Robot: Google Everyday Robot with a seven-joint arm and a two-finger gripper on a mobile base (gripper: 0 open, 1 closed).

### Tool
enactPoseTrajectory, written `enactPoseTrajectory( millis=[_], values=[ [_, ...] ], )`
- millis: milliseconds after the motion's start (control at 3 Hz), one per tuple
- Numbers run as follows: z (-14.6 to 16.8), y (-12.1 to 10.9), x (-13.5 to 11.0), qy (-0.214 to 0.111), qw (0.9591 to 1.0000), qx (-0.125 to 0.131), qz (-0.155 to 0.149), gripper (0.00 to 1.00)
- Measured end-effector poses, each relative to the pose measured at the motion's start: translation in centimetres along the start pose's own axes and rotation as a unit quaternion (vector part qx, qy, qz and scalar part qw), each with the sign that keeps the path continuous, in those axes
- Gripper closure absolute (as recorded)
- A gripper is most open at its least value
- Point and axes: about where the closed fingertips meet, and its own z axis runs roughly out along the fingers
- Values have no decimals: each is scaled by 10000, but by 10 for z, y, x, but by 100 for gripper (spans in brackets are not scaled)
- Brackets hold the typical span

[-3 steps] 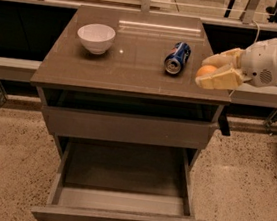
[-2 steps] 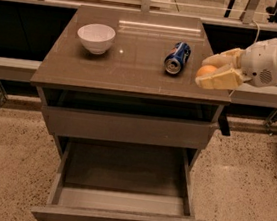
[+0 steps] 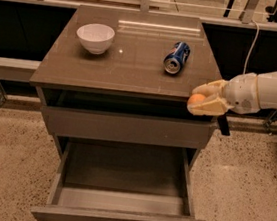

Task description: Place orange can into middle drawer

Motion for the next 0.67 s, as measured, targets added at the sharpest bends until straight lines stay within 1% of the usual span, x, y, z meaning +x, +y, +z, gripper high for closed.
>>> enactPoseTrajectory(
  millis=[333, 667],
  values=[
    [24, 14, 33, -214, 9993, -140, -283, 100],
    [42, 33, 68, -171, 9960, -153, -862, 100]
  ],
)
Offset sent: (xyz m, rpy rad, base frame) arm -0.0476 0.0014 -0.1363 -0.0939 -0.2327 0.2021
